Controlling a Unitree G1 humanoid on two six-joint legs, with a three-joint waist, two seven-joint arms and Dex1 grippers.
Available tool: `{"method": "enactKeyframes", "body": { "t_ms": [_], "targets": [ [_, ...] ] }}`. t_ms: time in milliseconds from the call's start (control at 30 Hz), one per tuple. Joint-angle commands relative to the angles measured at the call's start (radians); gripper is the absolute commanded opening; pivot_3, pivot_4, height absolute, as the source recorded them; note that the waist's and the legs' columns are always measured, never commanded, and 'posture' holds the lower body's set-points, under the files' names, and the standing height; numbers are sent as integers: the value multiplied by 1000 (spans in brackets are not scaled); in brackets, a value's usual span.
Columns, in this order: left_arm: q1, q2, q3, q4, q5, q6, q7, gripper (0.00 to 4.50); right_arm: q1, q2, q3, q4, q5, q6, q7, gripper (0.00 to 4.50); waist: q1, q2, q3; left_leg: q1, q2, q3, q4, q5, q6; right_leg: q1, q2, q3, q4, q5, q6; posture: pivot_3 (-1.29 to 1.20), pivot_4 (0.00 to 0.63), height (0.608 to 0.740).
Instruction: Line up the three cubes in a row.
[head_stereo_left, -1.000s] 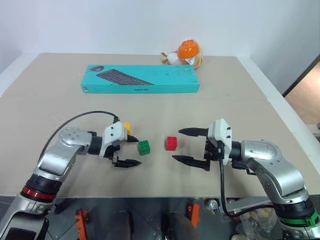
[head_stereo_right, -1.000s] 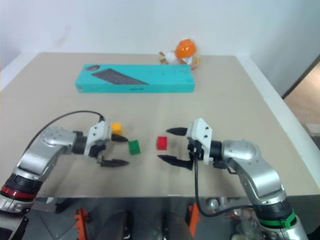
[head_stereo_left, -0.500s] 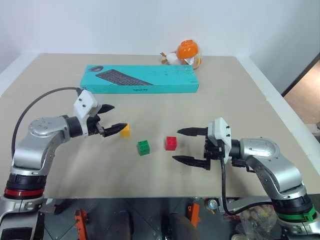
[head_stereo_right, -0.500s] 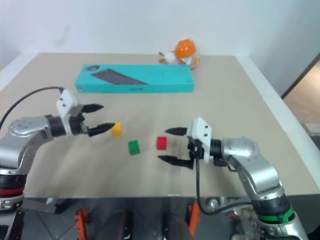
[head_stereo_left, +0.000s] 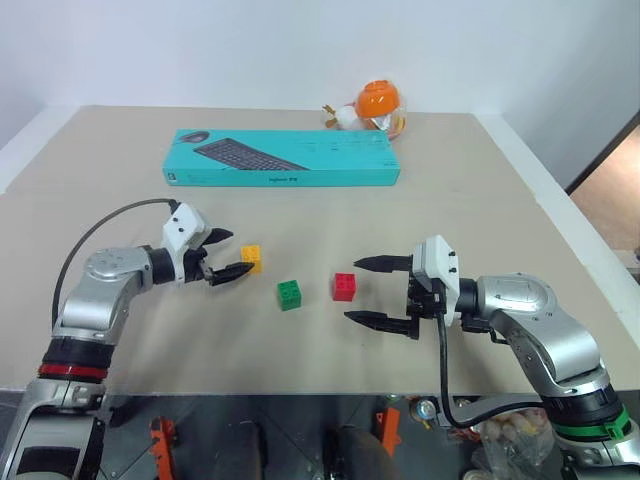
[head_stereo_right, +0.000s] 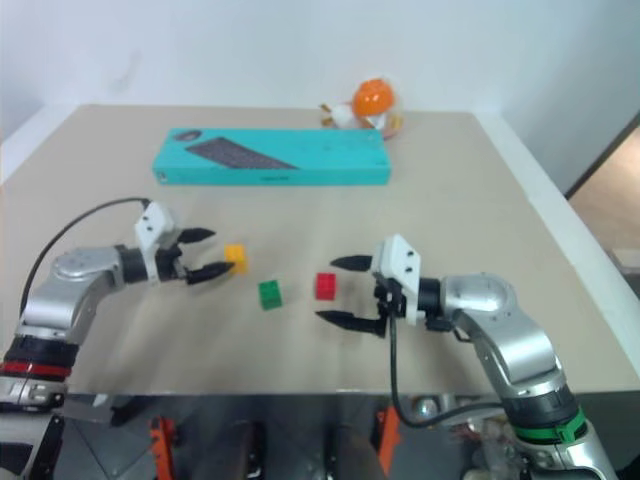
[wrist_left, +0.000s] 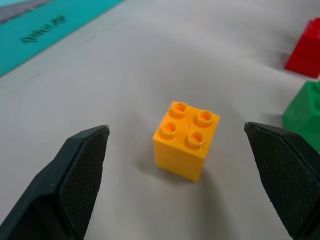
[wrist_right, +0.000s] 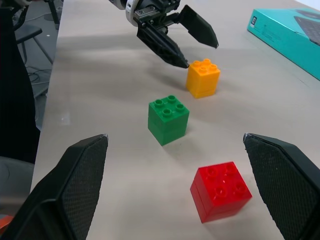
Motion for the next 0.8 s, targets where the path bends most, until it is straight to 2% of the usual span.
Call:
{"method": "enactKeyframes", "body": {
  "t_ms": [33, 300, 467, 500, 533, 700, 767, 800],
  "targets": [
    [-66, 11, -21, 87, 26, -48, -63, 4483, 2, -14, -27, -46, 8, -5, -9, 4500, 0, 0, 0, 0, 0, 0, 0, 0, 0, 0, 0, 0, 0, 0, 0, 0, 150, 740],
    [-240, -20, -64, 408, 115, -229, -152, 4483, 10, -18, -34, -58, 6, -6, -28, 4500, 0, 0, 0, -1, 0, 1, 1, 0, 0, 0, 0, -1, 0, 0, 0, 0, 150, 740],
    [-300, -50, -85, 516, 148, -300, -218, 4483, 13, -26, -40, -62, 7, -5, -30, 4500, 0, 0, 0, -1, -1, 2, 1, 0, 0, 0, -1, -1, 0, 0, 1, 0, 150, 740],
    [-310, -55, -89, 538, 155, -310, -225, 3952, 14, -27, -41, -63, 8, -4, -31, 4500, 0, 0, 0, -1, -1, 2, 1, 0, 0, 0, -1, -1, 0, 0, 0, 0, 150, 740],
    [-318, -58, -92, 557, 162, -318, -234, 3780, 15, -29, -43, -65, 9, -3, -32, 4500, 0, 0, 0, -1, -1, 2, 1, 0, 0, 0, 0, -1, 0, 0, 0, 0, 150, 740],
    [-337, -67, -97, 605, 187, -343, -264, 1955, 21, -36, -47, -71, 13, 0, -35, 4500, -1, 0, 0, -1, -1, 1, 1, 0, 0, 0, 0, -1, 0, 0, 0, 0, 150, 740],
    [-340, -69, -92, 610, 188, -344, -267, 1362, 22, -37, -48, -72, 13, 0, -36, 4500, 0, 0, 0, -1, -1, 1, 1, 0, 0, 0, 0, -1, 0, 0, 0, 0, 150, 740],
    [-342, -70, -89, 610, 189, -345, -268, 1300, 21, -37, -47, -72, 13, 1, -36, 4500, 0, 0, 0, -1, -1, 1, 1, 0, 0, 0, 0, -1, 0, 0, 0, 0, 150, 740]
  ]
}}
